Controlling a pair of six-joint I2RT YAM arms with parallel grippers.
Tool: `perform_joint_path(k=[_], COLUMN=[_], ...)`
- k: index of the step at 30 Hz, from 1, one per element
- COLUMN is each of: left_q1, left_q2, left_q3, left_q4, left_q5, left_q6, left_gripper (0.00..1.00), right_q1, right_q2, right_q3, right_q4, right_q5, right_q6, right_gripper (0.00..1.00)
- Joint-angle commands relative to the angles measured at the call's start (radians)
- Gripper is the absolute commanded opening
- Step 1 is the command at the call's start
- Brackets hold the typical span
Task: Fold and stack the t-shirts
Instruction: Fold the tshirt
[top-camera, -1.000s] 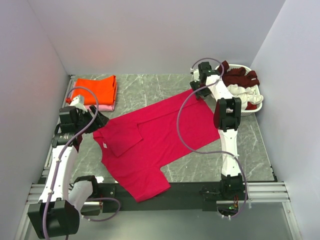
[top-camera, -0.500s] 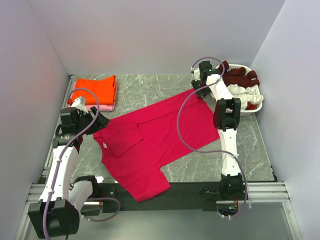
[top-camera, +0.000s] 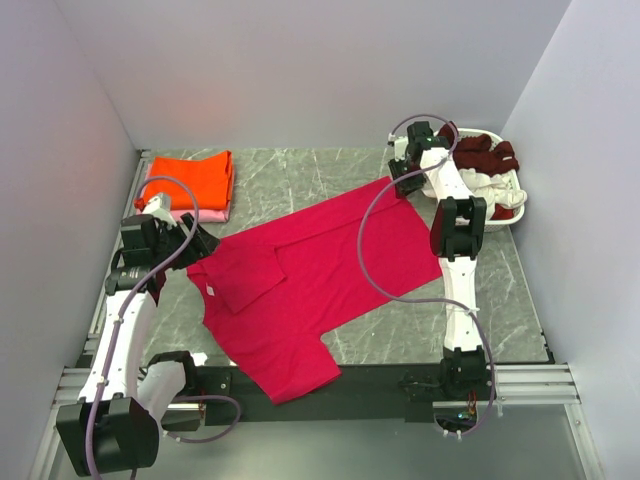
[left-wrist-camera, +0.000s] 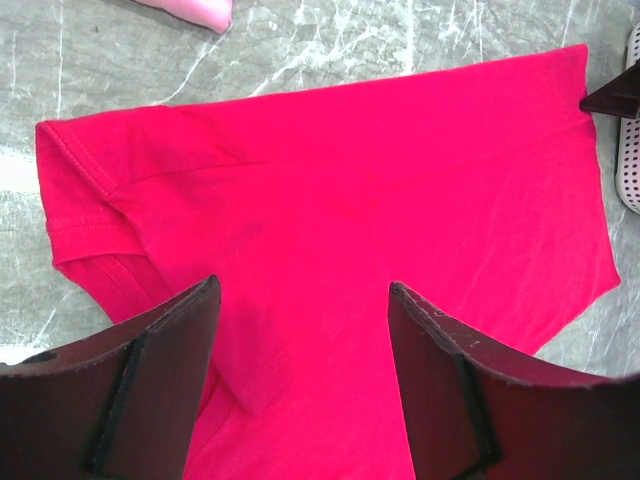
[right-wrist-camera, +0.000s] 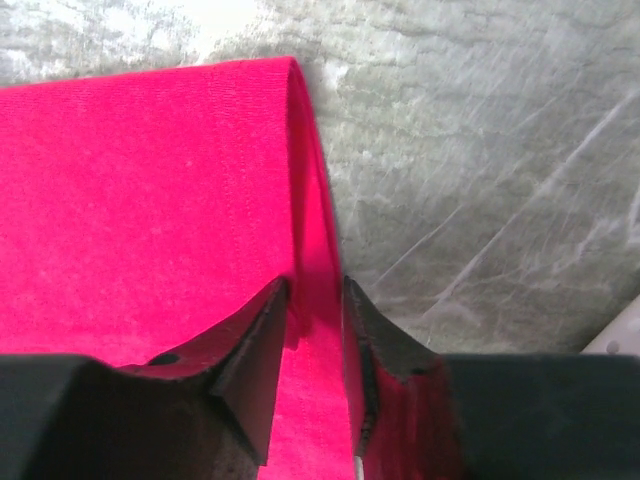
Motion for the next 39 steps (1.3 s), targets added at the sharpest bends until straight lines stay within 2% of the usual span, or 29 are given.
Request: perform_joint_path(k=[1,4,7,8,11,18,24,25,28,29,31,33,35,36,39], left_q1=[-0.001,-0.001,-0.001,0.0,0.0,0.0,0.0,-0.003,-0.053,-0.081,-0.207,-0.344,-0.412,-0.454,-0.478], left_q2=[0.008,0.014,0.018,0.02,0.028,0.057,0.075,0.077,0.083,0.084,0.083,0.071,0.045,0.032,0.006], left_q3=[0.026,0.025,0.022,0.023,0.023,0.048,0.077,0.081,0.106,0.12,0.134,0.154,0.163,0.161,0.189], left_q4=[0.039,0.048,0.054,0.055,0.06,0.042,0.051,0.054,0.066,0.072,0.088,0.088,0.088,0.089,0.043], left_q5=[0.03,0.035,0.041,0.043,0.047,0.038,0.113,0.13,0.152,0.129,0.065,-0.04,-0.077,-0.065,0.036], left_q6=[-0.01,-0.021,-0.026,-0.029,-0.027,0.008,0.082,0.092,0.128,0.14,0.186,0.279,0.333,0.364,0.341], left_gripper=[0.73,0.73,0.73,0.73,0.73,0.73,0.73,0.73,0.72,0.73,0.73,0.75,0.75,0.76,0.77], right_q1=[-0.024,-0.027,-0.025,-0.025,-0.024,-0.024,-0.011,-0.008,-0.005,-0.001,0.009,0.027,0.042,0.054,0.101], right_q2=[0.029,0.034,0.024,0.018,-0.012,-0.028,-0.043,-0.051,-0.098,-0.114,-0.158,-0.212,-0.249,-0.267,-0.383], right_q3=[0.047,0.05,0.047,0.038,-0.008,0.024,0.016,0.006,-0.059,-0.086,-0.106,-0.139,-0.165,-0.174,-0.235], right_q4=[-0.021,-0.026,-0.026,-0.015,0.048,0.183,0.252,0.256,0.266,0.264,0.246,0.241,0.226,0.22,0.191], right_q5=[-0.027,-0.032,-0.039,-0.024,0.011,0.204,0.223,0.206,0.14,0.088,0.018,-0.064,-0.12,-0.139,-0.205], right_q6=[-0.006,-0.003,-0.015,-0.012,0.002,0.063,0.062,0.055,0.038,0.032,0.016,0.003,-0.011,-0.015,-0.032], right_gripper=[0.34,0.29,0.16,0.08,0.0,0.0,0.0,0.2,0.51,0.53,0.6,0.62,0.64,0.64,0.66])
